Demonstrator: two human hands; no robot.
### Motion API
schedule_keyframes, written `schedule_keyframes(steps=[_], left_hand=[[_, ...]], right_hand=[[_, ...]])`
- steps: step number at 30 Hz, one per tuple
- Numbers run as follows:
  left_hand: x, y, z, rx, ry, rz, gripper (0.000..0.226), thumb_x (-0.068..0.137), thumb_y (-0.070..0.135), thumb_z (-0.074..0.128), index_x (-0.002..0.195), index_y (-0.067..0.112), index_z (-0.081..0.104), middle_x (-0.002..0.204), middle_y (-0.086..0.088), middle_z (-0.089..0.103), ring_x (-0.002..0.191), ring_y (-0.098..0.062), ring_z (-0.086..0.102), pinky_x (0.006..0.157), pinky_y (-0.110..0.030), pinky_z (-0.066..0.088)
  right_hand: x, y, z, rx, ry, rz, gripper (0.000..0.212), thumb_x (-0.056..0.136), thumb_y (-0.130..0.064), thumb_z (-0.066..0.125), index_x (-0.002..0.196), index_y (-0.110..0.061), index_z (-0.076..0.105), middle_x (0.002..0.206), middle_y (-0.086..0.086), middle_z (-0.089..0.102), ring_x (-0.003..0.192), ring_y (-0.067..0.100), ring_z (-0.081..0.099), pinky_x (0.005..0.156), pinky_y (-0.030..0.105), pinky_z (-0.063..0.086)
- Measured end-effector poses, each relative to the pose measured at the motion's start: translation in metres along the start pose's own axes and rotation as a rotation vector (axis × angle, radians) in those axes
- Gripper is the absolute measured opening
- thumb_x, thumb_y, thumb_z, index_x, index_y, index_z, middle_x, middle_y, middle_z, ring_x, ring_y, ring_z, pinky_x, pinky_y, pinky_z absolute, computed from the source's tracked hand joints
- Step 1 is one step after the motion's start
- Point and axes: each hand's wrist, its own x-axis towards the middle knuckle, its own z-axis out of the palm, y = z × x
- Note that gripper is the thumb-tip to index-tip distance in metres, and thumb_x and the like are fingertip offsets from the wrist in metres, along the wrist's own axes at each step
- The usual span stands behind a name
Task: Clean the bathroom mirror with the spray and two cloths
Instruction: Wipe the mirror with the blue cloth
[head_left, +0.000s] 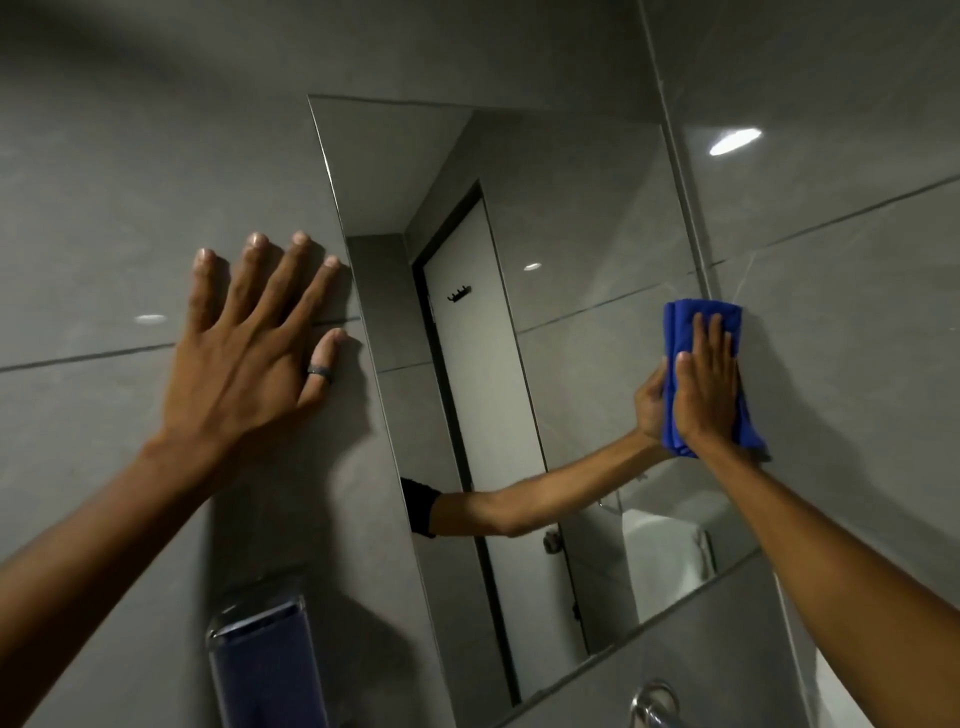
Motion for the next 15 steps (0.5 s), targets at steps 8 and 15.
schedule_keyframes(steps=[8, 15], left_hand=[[-0.001, 0.000, -0.003, -0.014, -0.021, -0.006, 0.076, 0.100, 0.064, 0.008, 0.167, 0.029, 0.000, 0.177, -0.006, -0.005, 0.163, -0.031, -0.008, 0.131, -0.058, -0.004], [0.012, -0.007, -0.007, -0.070, -0.001, -0.116, 0.073, 0.101, 0.060, 0.004, 0.167, 0.030, 0.007, 0.177, -0.005, -0.002, 0.163, -0.028, -0.009, 0.132, -0.056, -0.006]], right_hand=[[-0.168, -0.135, 0.041, -0.075, 0.030, -0.369, 0.060, 0.106, -0.043, 0.020, 0.161, -0.018, 0.020, 0.168, 0.011, 0.023, 0.157, 0.031, 0.020, 0.125, 0.056, 0.023], [-0.151, -0.276, 0.058, 0.054, -0.109, -0.606, 0.059, 0.106, -0.044, 0.009, 0.163, -0.029, 0.002, 0.173, -0.005, -0.001, 0.160, 0.019, -0.005, 0.130, 0.049, -0.001]])
